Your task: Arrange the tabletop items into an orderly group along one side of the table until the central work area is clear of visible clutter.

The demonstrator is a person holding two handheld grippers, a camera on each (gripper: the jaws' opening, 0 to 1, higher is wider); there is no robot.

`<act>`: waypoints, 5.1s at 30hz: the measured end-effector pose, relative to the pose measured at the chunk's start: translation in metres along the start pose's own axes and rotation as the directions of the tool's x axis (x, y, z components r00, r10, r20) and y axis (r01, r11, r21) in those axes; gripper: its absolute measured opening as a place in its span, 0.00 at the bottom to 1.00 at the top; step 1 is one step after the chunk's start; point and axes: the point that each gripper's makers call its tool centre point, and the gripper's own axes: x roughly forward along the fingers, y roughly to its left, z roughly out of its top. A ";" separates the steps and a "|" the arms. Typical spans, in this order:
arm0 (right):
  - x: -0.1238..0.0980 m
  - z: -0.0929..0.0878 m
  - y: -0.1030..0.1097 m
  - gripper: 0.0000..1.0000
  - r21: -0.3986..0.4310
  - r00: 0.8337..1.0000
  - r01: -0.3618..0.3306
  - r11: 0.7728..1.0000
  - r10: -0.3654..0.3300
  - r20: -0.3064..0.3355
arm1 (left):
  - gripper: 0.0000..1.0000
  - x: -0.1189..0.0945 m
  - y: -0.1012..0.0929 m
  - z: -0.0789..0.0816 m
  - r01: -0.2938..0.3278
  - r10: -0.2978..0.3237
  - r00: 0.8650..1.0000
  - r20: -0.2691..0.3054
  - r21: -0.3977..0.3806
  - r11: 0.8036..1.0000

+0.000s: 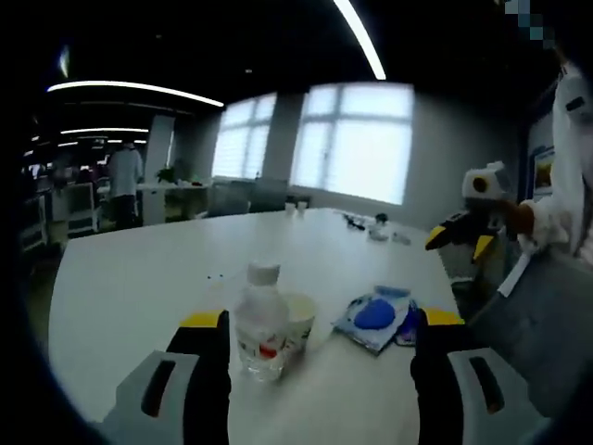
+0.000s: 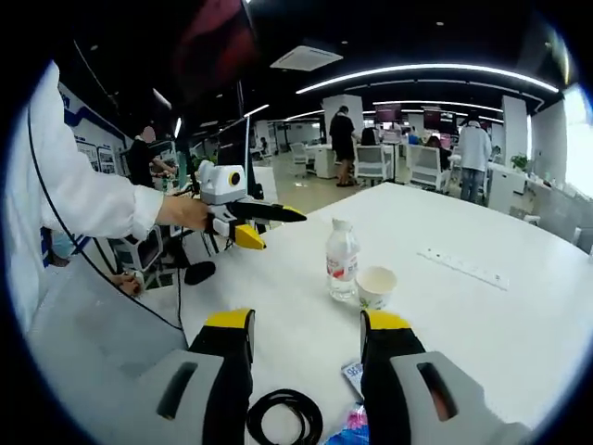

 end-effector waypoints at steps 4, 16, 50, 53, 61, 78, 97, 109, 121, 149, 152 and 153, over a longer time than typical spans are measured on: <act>-0.002 -0.003 0.007 0.43 -0.007 1.000 0.002 1.000 -0.002 -0.008 | 0.80 -0.003 -0.009 -0.003 0.002 -0.002 1.000 -0.010 0.022 1.000; -0.004 0.001 0.008 0.43 -0.035 1.000 0.020 0.999 -0.021 -0.016 | 0.79 -0.022 -0.025 -0.006 -0.025 0.025 1.000 0.001 0.006 1.000; -0.057 -0.002 -0.072 0.43 -0.031 0.998 -0.067 0.997 0.067 0.004 | 0.78 0.004 -0.075 0.028 -0.217 0.217 0.976 -0.008 -0.064 0.974; -0.059 -0.004 -0.081 0.43 -0.028 0.997 -0.077 0.997 0.077 0.002 | 0.77 0.012 -0.076 0.031 -0.238 0.239 0.971 -0.003 -0.083 0.968; -0.064 -0.017 -0.106 0.43 -0.005 0.995 -0.095 0.995 0.095 -0.004 | 0.76 0.033 -0.081 0.033 -0.252 0.252 0.968 -0.012 -0.101 0.963; -0.070 -0.032 -0.135 0.42 0.034 0.989 -0.145 0.989 0.146 -0.006 | 0.76 0.076 -0.085 0.025 -0.283 0.279 0.959 -0.042 -0.119 0.952; -0.070 -0.047 -0.144 0.42 0.068 0.989 -0.144 0.987 0.146 -0.022 | 0.75 0.098 -0.089 0.013 -0.284 0.278 0.959 -0.064 -0.156 0.946; -0.072 -0.072 -0.154 0.42 0.117 0.993 -0.094 0.989 0.100 -0.055 | 0.74 0.117 -0.088 -0.020 -0.267 0.248 0.961 -0.119 -0.195 0.944; -0.064 -0.106 -0.165 0.42 0.151 0.992 -0.036 0.988 0.053 -0.115 | 0.70 0.134 -0.086 -0.056 -0.253 0.212 0.961 -0.176 -0.257 0.933; -0.055 -0.180 -0.174 0.41 0.339 0.978 0.096 0.936 -0.024 -0.208 | 0.59 0.160 -0.081 -0.116 -0.314 0.185 0.931 -0.315 -0.429 0.847; -0.052 -0.183 -0.174 0.41 0.336 0.976 0.099 0.937 -0.026 -0.217 | 0.57 0.159 -0.081 -0.122 -0.322 0.177 0.922 -0.343 -0.428 0.845; -0.051 -0.184 -0.173 0.41 0.341 0.975 0.099 0.935 -0.024 -0.219 | 0.56 0.159 -0.082 -0.123 -0.324 0.175 0.921 -0.348 -0.435 0.840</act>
